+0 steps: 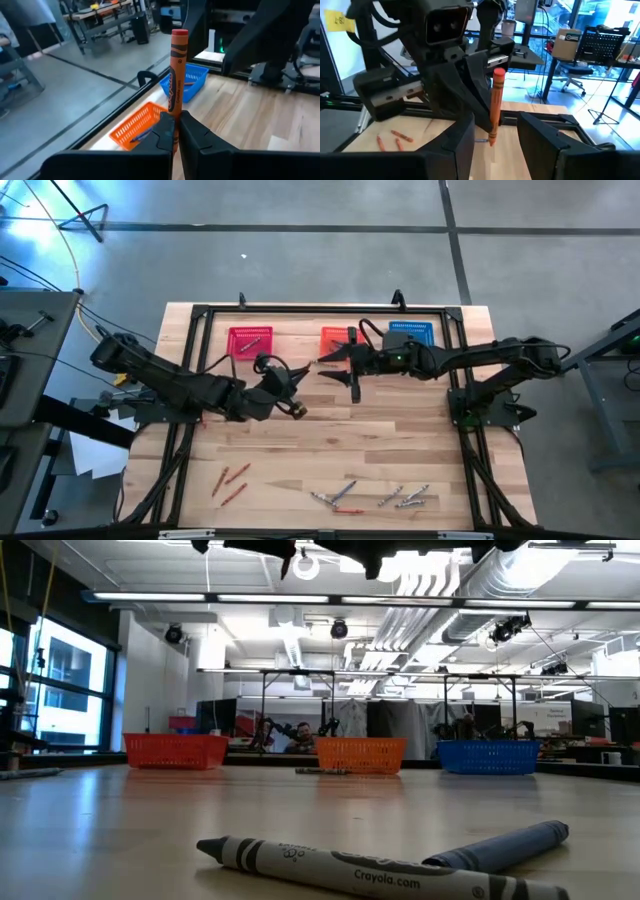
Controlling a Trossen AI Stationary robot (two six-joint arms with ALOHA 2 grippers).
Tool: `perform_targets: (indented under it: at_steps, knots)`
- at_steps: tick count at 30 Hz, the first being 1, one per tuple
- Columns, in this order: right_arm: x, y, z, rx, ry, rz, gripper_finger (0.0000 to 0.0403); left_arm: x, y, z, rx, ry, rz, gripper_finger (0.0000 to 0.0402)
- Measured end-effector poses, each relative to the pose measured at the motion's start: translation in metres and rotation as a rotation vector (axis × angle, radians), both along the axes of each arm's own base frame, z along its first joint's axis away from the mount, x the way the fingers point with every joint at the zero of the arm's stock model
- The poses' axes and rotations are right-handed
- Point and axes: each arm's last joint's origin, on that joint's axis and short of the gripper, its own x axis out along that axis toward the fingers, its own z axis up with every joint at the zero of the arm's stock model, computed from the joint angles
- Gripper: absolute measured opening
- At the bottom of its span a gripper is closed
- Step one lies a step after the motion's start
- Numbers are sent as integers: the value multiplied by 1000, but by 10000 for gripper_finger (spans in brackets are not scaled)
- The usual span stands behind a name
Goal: Sort crayons
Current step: Put the orange crayon into the blue bin
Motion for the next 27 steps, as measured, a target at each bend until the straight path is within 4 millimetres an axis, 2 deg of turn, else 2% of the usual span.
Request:
perform_targets:
  at_steps: [19,27]
  knots:
    - [0,5,8,46,-79,22,142,8,1,10,-8,-54,-142,0]
    - [0,14,10,49,-101,54,142,21,5,7,4,-72,-199,0]
